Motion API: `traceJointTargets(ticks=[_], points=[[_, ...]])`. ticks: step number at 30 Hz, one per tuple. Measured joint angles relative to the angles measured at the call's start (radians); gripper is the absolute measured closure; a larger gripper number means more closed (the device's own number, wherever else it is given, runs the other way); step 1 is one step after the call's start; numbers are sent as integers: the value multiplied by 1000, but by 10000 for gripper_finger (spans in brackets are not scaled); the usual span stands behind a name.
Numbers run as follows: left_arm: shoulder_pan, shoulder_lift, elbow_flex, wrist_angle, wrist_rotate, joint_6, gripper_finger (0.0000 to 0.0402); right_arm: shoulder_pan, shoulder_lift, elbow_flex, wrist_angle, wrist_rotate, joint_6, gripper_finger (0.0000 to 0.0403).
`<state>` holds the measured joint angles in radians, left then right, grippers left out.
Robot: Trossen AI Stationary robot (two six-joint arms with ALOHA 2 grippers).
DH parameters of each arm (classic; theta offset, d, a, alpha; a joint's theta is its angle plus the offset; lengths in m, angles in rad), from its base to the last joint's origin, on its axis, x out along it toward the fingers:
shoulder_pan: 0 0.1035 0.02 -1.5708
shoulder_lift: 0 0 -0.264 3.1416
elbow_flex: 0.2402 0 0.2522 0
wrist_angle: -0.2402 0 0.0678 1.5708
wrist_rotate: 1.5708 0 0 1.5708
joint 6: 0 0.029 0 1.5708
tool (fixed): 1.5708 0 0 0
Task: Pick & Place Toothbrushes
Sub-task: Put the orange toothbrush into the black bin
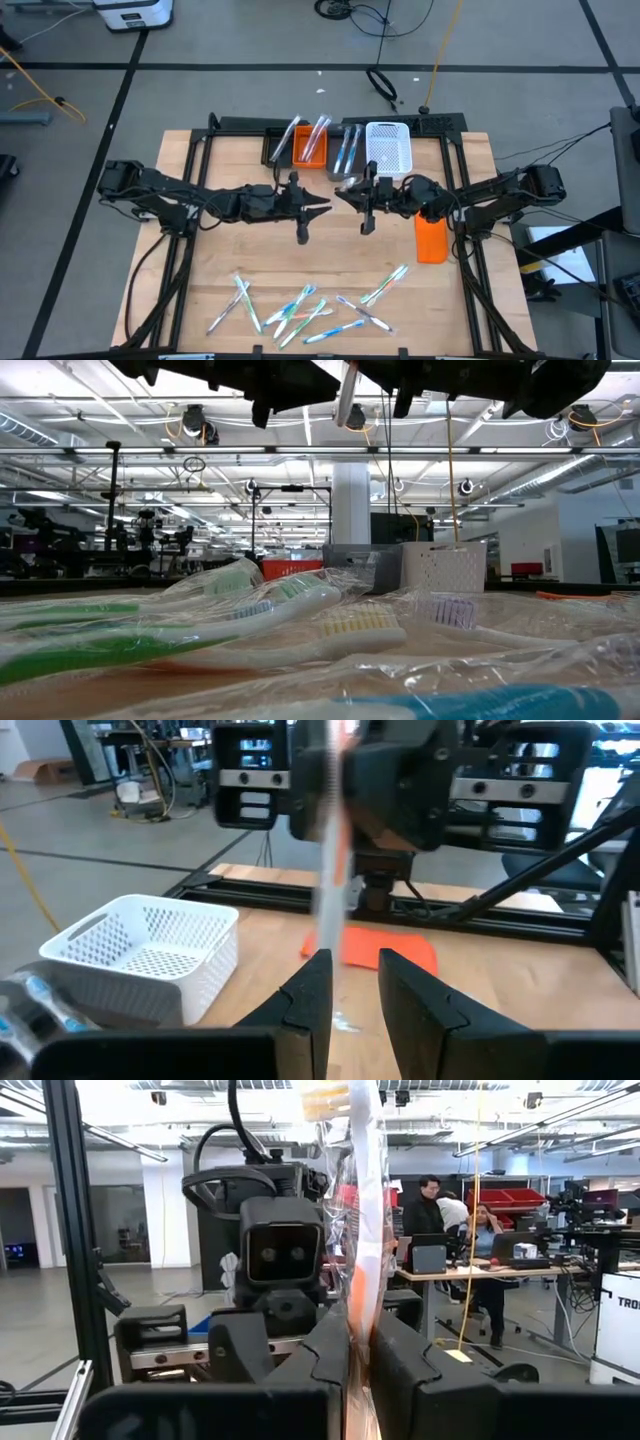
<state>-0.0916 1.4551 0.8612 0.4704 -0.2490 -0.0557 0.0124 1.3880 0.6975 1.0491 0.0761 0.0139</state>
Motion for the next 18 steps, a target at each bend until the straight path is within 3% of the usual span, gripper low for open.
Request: traceJointTargets(ticks=[3, 12, 18], points=[[1, 0, 0, 3, 0, -5, 296, 0, 0, 0, 9, -1, 0, 390], [10, 0, 0, 32, -45, -31, 183, 0, 0, 0, 26, -2, 0, 390], [23, 53, 0, 142, -24, -32, 159, 0, 0, 1, 33, -3, 0, 390]])
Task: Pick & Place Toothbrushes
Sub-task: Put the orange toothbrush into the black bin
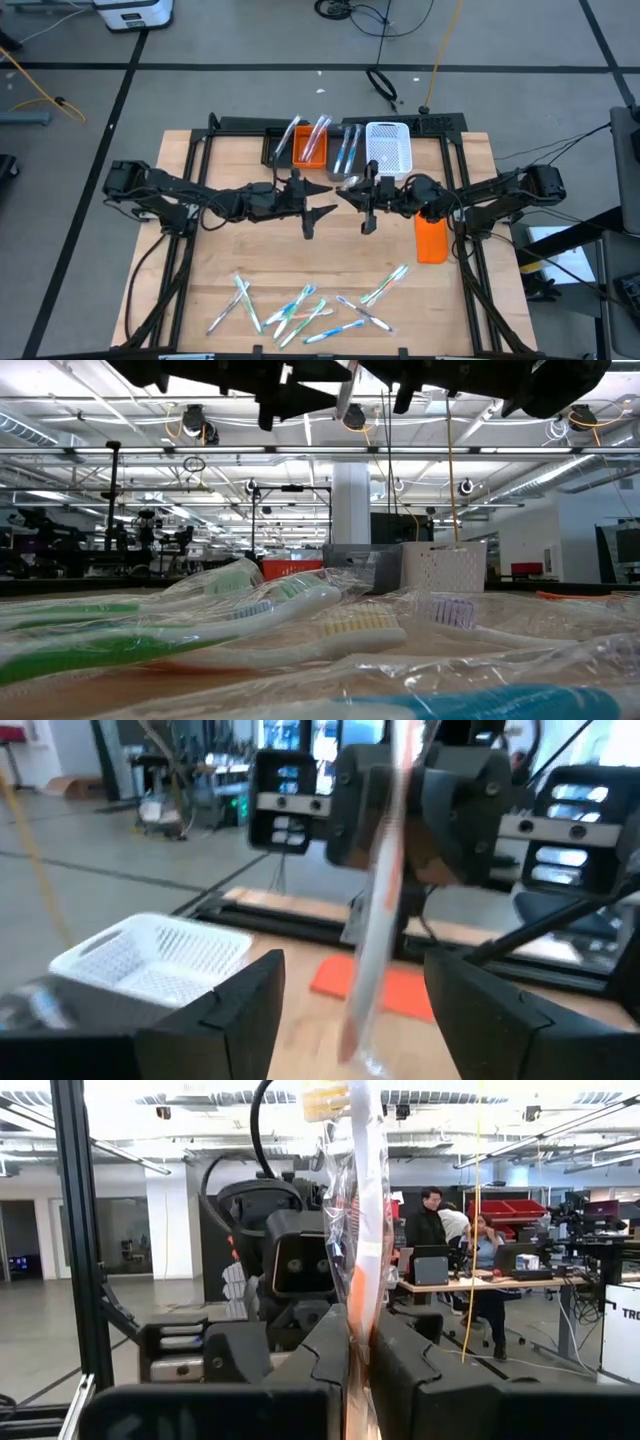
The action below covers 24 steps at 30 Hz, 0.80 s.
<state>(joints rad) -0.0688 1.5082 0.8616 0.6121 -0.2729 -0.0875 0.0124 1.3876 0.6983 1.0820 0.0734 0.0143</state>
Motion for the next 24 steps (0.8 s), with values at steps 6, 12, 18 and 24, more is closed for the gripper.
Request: traceJointTargets(ticks=[6, 12, 18, 24], points=[[14, 78, 0, 70, 24, 1, 158, 0, 0, 0, -11, 0, 0, 390], [23, 75, 0, 73, 24, -3, 158, 0, 0, 0, -21, 1, 0, 389], [23, 71, 0, 70, 25, -4, 193, 0, 0, 0, -20, 1, 0, 389], [23, 71, 0, 73, 54, 7, 320, 0, 0, 0, -25, 3, 0, 389]])
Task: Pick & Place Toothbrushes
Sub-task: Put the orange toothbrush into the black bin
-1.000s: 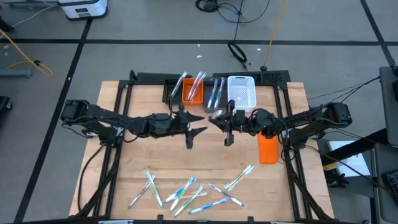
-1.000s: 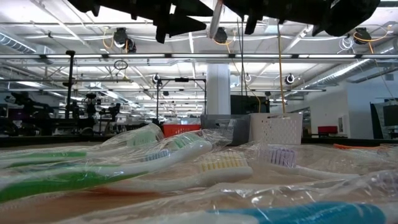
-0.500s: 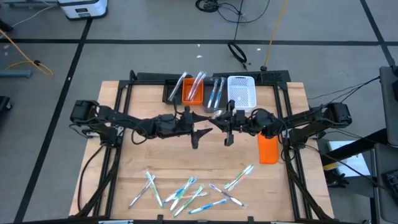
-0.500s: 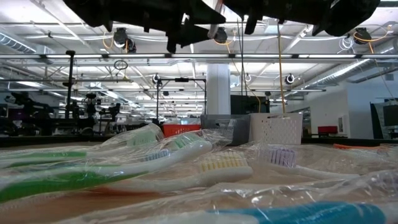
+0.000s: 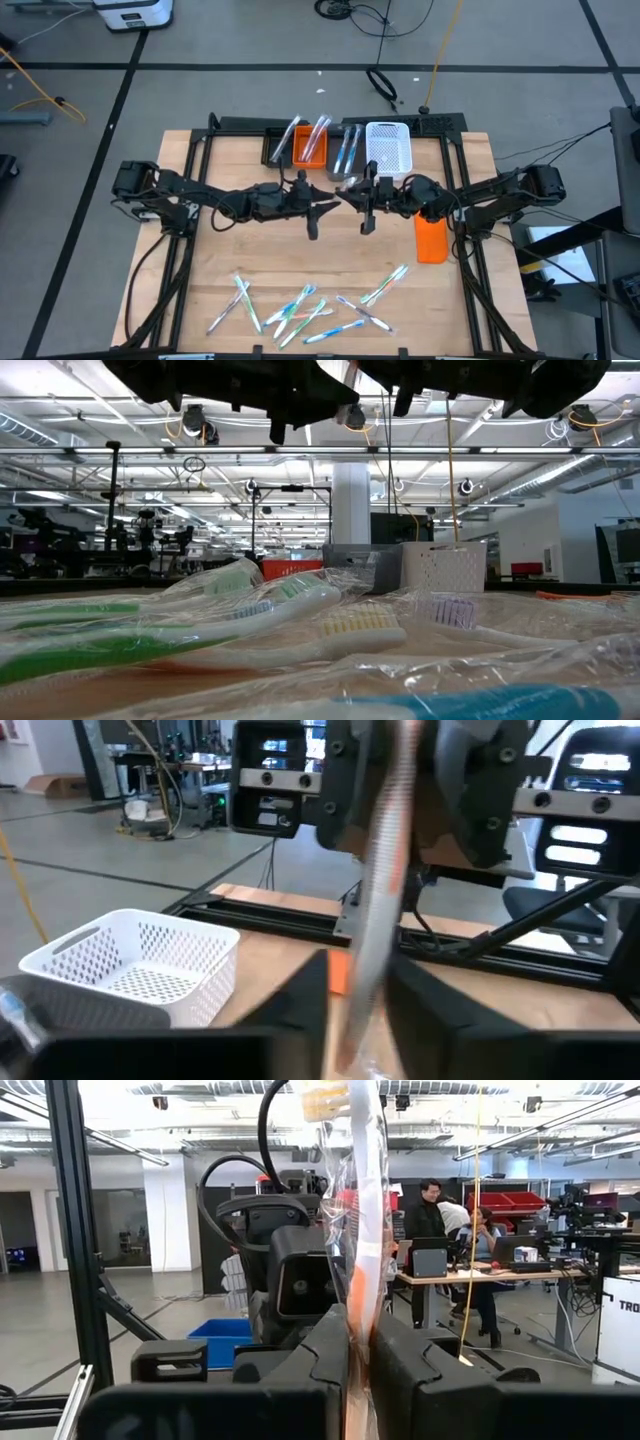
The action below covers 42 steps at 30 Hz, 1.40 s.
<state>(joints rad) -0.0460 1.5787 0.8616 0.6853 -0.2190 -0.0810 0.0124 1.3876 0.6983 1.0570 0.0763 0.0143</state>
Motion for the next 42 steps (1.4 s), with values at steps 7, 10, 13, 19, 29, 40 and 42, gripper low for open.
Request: traceJointTargets(ticks=[7, 10, 13, 19, 29, 40, 42], points=[[-2, 0, 0, -9, 10, 11, 386, 0, 0, 0, -13, 2, 7, 383], [-2, -1, 0, -13, 6, 15, 393, 0, 0, 0, -15, 5, -4, 371], [-2, -2, 0, -23, -18, 19, 393, -2, 0, 0, -17, 15, -11, 356], [1, -59, 0, -139, -92, 33, 394, -11, 0, 0, -36, 79, -44, 314], [41, -241, 0, -472, -308, 25, 393, -11, 0, 0, -51, 77, -28, 201], [269, -271, 0, -713, -351, -65, 390, 28, 0, 0, -128, 78, -19, 161], [313, -271, 0, -738, -318, -84, 390, 39, 0, 0, -132, 78, -19, 161]])
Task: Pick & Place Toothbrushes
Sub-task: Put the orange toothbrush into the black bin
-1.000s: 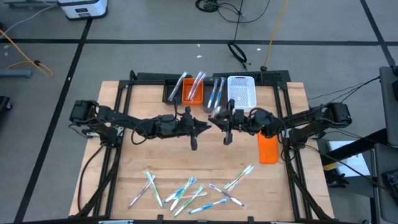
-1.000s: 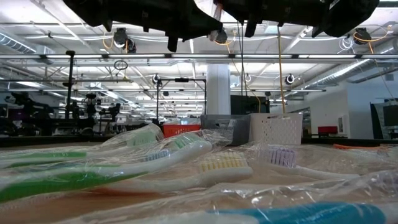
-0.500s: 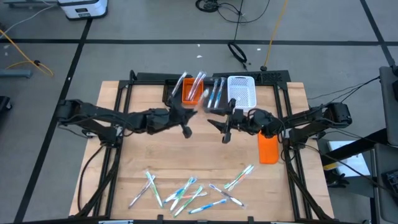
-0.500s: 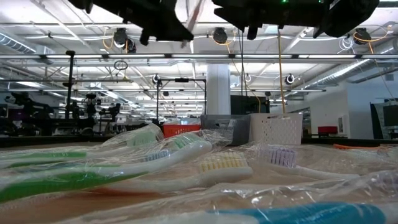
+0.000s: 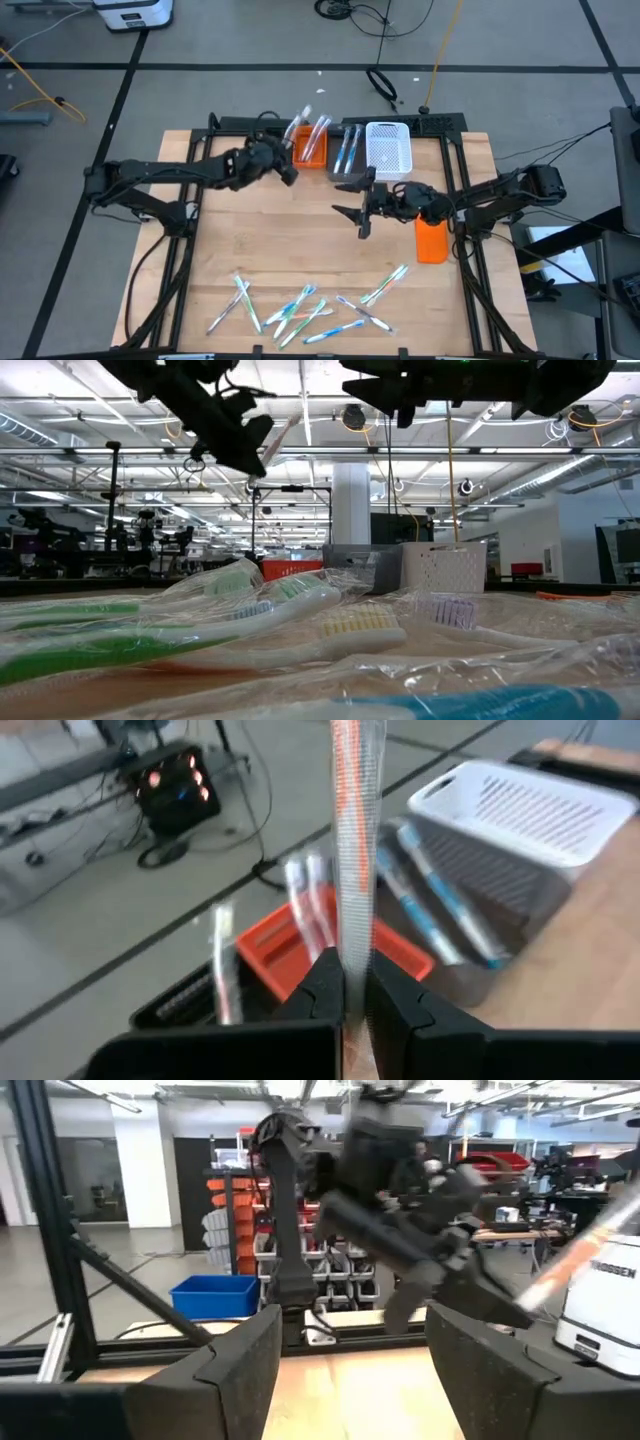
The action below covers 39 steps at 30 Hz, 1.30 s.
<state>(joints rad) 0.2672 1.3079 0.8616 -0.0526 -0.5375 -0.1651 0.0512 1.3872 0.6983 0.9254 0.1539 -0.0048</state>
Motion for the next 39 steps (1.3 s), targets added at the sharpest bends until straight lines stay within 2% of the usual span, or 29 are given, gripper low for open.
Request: traceJointTargets(ticks=[11, 16, 23, 32, 39], points=[[186, 1, 0, -82, 105, -26, 383, 31, 0, 0, -1, 1, -5, 171], [240, 24, 0, -92, 149, -24, 394, 31, 0, 0, -4, 1, 0, 171], [277, 133, 0, -72, 157, -14, 372, 31, 0, -1, -28, 1, 0, 176], [318, 243, 0, -52, 172, -22, 394, 31, 0, -1, -49, 1, 19, 176], [329, 312, 0, -54, 173, -51, 352, 31, 0, -1, -56, 1, 19, 177]])
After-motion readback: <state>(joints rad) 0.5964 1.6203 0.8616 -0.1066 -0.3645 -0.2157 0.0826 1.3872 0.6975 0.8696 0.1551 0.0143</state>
